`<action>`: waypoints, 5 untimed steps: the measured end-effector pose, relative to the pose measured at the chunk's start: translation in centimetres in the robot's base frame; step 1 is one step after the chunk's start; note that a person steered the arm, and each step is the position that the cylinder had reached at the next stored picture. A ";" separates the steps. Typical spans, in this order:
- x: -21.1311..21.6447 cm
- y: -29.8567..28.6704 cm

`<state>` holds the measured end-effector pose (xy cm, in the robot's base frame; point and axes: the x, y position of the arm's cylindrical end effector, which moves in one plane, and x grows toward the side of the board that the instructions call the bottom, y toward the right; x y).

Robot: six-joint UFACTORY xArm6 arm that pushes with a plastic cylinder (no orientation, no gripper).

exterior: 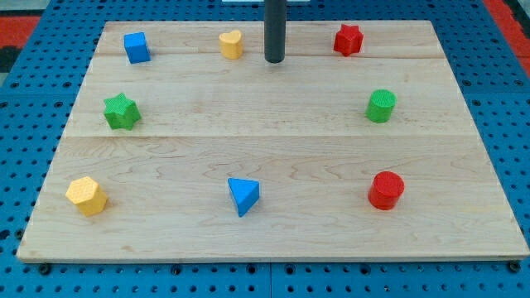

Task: Move the red star to the center

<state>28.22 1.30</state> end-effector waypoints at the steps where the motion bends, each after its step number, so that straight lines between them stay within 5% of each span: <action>1: 0.0 0.0; 2: 1.4 0.3; 4: 1.6 13.9; 5: -2.2 17.3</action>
<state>26.05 18.64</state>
